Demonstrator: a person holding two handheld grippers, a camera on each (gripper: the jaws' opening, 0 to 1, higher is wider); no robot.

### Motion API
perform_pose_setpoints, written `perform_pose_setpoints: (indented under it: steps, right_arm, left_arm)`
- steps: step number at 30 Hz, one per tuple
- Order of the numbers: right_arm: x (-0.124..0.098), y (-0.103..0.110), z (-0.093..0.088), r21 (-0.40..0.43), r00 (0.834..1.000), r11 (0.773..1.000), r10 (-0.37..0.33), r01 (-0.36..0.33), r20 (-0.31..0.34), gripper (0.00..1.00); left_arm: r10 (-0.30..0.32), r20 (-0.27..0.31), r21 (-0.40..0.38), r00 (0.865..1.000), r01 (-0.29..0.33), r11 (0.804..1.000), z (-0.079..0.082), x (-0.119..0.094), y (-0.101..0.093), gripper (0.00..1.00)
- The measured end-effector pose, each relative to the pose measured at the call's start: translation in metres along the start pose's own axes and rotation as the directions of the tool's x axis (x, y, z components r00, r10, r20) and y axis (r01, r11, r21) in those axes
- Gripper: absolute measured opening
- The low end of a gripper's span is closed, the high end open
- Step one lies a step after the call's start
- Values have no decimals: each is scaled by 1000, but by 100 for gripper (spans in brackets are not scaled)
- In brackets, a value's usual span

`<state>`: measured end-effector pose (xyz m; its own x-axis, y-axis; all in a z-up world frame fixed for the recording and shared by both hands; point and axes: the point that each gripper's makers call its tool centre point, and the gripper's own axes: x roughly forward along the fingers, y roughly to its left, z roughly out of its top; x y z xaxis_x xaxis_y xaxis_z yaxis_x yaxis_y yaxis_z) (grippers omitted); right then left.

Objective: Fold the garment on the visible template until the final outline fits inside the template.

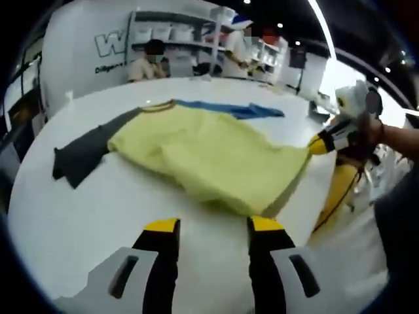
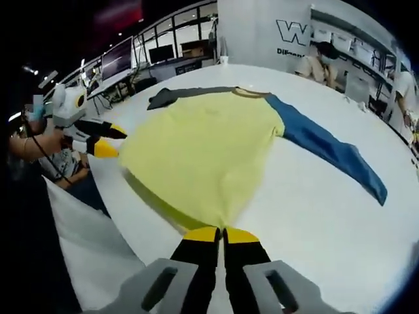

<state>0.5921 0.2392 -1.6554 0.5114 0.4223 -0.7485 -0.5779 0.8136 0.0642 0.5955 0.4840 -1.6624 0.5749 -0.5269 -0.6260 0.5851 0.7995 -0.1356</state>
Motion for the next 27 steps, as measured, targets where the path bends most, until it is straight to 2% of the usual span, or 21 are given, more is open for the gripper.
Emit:
perform_pose_setpoints:
  steps: [8,14,16,22,27]
  right_arm:
    - [1,-2,2,14,1000,1000,-4,4,-11,0]
    - [5,-6,-4,14,1000,1000,1,-1,-18,0]
    - [3,-1,-1,16,1000,1000,2,-1,-21,0]
    - [2,-3,-4,14,1000,1000,-4,5,-28,0]
    - [4,-7,-9,16,999,1000,-7,7,-34,0]
  left_arm:
    - [20,10,53,1000,-21,998,3,25,-9,40]
    - [29,21,35,999,-29,999,5,32,-5,39]
    - [27,22,30,999,-27,999,6,34,-2,38]
    - [25,50,13,998,-26,1000,19,39,8,26]
    - [10,82,18,997,-12,1000,36,41,8,9]
